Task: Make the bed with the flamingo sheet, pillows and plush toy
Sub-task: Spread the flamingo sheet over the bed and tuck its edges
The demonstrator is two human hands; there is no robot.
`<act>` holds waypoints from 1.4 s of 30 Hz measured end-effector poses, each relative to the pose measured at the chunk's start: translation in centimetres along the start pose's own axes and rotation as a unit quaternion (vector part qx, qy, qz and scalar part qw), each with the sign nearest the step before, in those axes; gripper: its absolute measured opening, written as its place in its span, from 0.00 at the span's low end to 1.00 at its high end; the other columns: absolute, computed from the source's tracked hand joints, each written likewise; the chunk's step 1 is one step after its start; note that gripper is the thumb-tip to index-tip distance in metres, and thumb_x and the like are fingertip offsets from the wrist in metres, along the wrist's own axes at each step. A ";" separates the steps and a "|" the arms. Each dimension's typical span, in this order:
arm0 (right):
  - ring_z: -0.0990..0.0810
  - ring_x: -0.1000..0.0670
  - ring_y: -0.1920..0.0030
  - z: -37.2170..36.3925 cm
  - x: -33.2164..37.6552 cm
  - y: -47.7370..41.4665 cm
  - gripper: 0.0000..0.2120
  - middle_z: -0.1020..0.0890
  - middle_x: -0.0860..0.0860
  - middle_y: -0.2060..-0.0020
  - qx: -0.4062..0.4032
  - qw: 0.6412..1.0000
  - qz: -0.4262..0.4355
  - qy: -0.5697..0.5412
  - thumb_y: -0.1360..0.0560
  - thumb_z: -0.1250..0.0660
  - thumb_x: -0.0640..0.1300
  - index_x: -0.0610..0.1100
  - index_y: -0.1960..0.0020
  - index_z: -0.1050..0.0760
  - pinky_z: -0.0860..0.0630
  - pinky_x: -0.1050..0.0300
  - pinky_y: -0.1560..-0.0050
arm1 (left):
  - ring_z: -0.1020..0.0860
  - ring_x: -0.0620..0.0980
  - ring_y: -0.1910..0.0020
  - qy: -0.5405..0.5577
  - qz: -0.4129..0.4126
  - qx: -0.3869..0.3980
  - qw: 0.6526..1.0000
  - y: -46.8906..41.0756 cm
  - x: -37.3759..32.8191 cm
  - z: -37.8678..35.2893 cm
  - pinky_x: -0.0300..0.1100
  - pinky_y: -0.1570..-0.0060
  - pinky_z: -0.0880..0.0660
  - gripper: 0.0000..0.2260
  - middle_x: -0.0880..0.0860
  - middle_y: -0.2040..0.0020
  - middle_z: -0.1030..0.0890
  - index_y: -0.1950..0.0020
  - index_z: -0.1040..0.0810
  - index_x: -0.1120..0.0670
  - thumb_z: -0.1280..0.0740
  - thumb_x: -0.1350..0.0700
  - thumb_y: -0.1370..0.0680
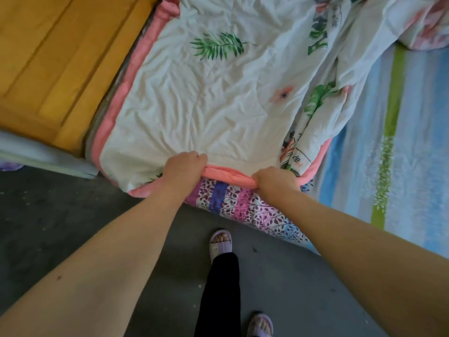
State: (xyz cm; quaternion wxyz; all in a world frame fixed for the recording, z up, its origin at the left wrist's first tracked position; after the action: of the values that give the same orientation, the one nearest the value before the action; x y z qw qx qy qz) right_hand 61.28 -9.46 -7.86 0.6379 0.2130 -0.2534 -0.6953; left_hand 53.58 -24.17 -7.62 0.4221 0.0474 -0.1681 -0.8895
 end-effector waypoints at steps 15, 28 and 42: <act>0.22 0.45 0.49 -10.1 3.0 8.0 0.14 0.21 0.48 0.49 0.153 0.982 0.113 0.017 0.25 0.36 0.53 0.47 0.42 0.26 0.25 0.52 0.50 | 0.22 0.56 0.48 -0.008 -0.004 0.113 0.994 10.2 -3.4 -7.2 0.46 0.57 0.31 0.09 0.54 0.47 0.22 0.47 0.26 0.53 0.45 0.59 0.20; 0.36 0.48 0.31 2.9 9.2 -3.2 0.24 0.34 0.51 0.31 -0.030 0.983 0.123 -0.129 0.23 0.35 0.53 0.54 0.28 0.35 0.28 0.51 0.39 | 0.27 0.54 0.43 0.131 0.127 0.103 0.978 2.0 13.1 -2.8 0.51 0.47 0.26 0.13 0.52 0.41 0.29 0.38 0.26 0.53 0.37 0.53 0.22; 0.27 0.48 0.47 4.1 13.2 -10.4 0.16 0.29 0.49 0.46 -0.052 0.984 0.127 0.116 0.28 0.32 0.35 0.46 0.43 0.26 0.31 0.57 0.63 | 0.25 0.59 0.57 0.155 0.191 0.008 0.969 -1.6 22.2 -3.8 0.51 0.58 0.25 0.16 0.58 0.47 0.29 0.37 0.36 0.51 0.38 0.60 0.23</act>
State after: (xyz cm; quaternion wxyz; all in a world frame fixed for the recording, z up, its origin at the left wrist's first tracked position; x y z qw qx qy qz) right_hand 49.39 -21.66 -10.79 0.7566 0.2245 -0.1659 -0.5913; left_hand 39.04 -41.25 -10.47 0.6050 0.1548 -0.1142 -0.7726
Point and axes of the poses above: each hand's wrist, its own y-axis away from the middle knuckle, its own z-axis out of the back of the hand, x = y × z, the point moved 8 cm from there along -y, towards the middle knuckle
